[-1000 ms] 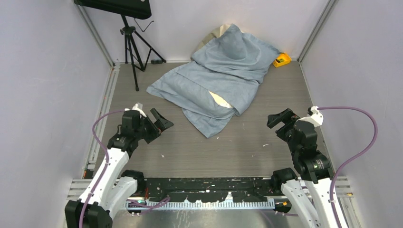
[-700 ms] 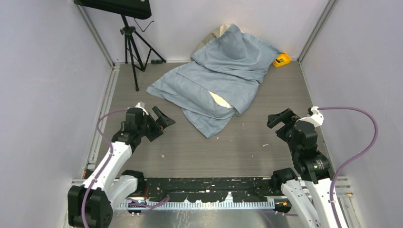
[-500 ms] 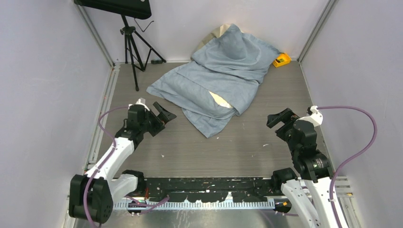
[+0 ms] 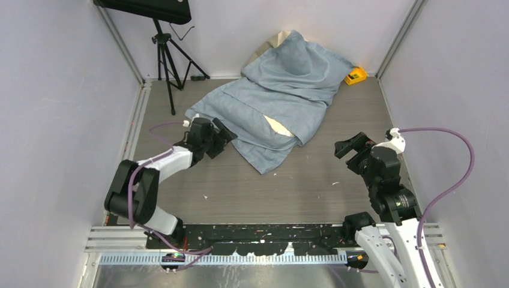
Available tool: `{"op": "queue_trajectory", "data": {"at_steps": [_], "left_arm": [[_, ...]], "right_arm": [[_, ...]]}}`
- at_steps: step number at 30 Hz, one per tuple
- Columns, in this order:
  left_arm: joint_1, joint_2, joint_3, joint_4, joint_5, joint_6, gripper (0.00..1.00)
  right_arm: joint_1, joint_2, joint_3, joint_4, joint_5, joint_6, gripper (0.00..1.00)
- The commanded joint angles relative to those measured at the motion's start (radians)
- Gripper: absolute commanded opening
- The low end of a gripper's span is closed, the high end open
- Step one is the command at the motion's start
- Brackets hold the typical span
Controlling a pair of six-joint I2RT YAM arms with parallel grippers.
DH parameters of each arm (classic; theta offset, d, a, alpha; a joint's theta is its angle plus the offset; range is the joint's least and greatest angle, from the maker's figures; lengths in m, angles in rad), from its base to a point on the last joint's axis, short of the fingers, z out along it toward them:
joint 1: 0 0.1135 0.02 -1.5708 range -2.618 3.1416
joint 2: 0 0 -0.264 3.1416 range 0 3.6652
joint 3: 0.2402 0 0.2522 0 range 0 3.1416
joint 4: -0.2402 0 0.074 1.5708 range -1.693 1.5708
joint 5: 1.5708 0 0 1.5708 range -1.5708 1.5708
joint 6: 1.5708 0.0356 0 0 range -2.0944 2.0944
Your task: Remove the pillowcase from the pillow
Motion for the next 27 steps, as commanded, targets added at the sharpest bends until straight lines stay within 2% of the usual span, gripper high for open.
{"op": "queue_trajectory", "data": {"at_steps": [1, 6, 13, 14, 17, 19, 20, 23, 27], "left_arm": [[-0.038, 0.096, 0.062, 0.068, -0.062, -0.094, 0.81], [-0.044, 0.231, 0.115, 0.155, -0.104, -0.143, 0.69], [-0.043, 0.375, 0.210, 0.179, -0.110, -0.162, 0.67], [-0.043, 0.388, 0.223, 0.178, -0.110, -0.157, 0.63], [-0.040, 0.421, 0.256, 0.185, -0.095, -0.142, 0.26], [-0.034, 0.424, 0.269, 0.195, -0.077, -0.112, 0.05], [-0.029, 0.415, 0.274, 0.191, -0.075, -0.090, 0.00], [-0.016, 0.339, 0.273, 0.122, -0.075, -0.007, 0.00], [0.015, 0.155, 0.244, -0.065, -0.061, 0.108, 0.00]], "right_arm": [[-0.002, -0.019, 0.055, 0.024, -0.002, 0.011, 0.93], [-0.001, -0.046, 0.059, 0.013, 0.004, 0.015, 0.93], [-0.001, -0.038, 0.075, 0.008, 0.010, 0.012, 0.93], [-0.001, -0.036, 0.076, 0.008, 0.011, 0.013, 0.93], [-0.001, -0.030, 0.074, 0.010, 0.010, 0.016, 0.93], [-0.002, -0.023, 0.070, 0.013, 0.007, 0.016, 0.93], [-0.002, -0.019, 0.068, 0.015, 0.005, 0.016, 0.93], [-0.001, 0.004, 0.066, 0.020, -0.010, 0.014, 0.93], [-0.002, 0.061, 0.080, 0.021, -0.046, 0.008, 0.93]]}}
